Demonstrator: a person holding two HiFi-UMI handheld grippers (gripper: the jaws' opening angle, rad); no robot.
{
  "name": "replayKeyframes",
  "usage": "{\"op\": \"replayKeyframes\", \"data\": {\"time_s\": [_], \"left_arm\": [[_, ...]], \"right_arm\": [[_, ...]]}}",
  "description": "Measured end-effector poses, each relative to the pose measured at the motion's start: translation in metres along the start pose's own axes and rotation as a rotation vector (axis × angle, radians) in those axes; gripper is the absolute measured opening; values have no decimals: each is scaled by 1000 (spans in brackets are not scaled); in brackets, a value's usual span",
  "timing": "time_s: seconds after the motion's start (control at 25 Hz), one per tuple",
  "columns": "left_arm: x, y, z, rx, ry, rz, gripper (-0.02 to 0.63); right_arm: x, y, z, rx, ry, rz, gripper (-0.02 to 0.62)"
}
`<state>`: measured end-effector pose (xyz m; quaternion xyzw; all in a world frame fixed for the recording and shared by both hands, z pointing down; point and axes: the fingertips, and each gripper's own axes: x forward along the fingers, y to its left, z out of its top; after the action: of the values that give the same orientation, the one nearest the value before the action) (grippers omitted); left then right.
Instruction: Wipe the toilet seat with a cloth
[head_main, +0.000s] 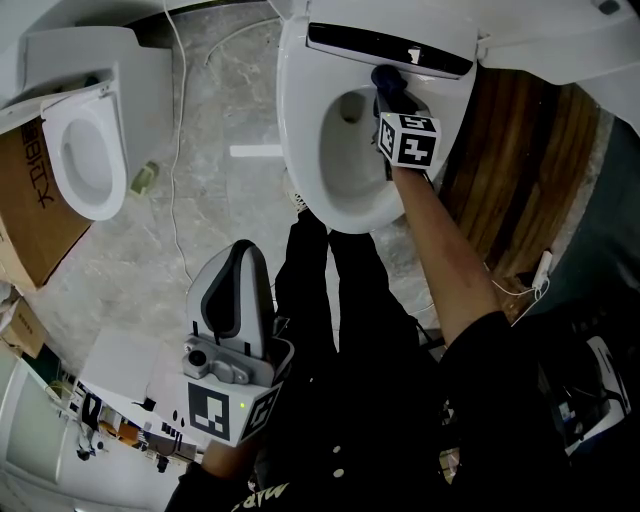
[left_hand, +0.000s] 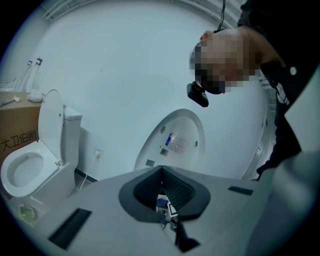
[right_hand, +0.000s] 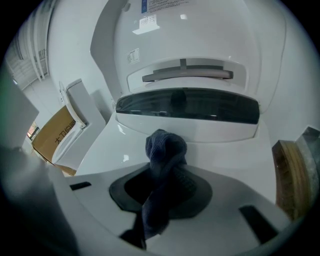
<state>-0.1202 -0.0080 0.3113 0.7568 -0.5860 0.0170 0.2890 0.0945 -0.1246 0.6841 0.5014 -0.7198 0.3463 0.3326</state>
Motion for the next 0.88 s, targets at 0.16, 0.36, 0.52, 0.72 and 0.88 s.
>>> {"op": "replayKeyframes", "data": {"time_s": [0.16, 0.36, 0.52, 0.72, 0.88], "left_arm": [[-4, 0, 0, -2, -3, -1, 8], [-11, -4, 2, 9, -20, -5, 8], [-17, -12, 6, 5, -28, -21, 8], [-23, -25, 27, 27, -71, -45, 8], [-29, -44, 51, 41, -106, -82, 8]], "right_arm": [[1, 0, 0, 7, 2, 4, 83], [-4, 3, 1, -86, 1, 46, 84], [-27, 5, 0, -202, -20, 95, 84], [-65, -3, 3, -275, -51, 107, 85], [-107, -16, 18, -258, -90, 107, 86]]}}
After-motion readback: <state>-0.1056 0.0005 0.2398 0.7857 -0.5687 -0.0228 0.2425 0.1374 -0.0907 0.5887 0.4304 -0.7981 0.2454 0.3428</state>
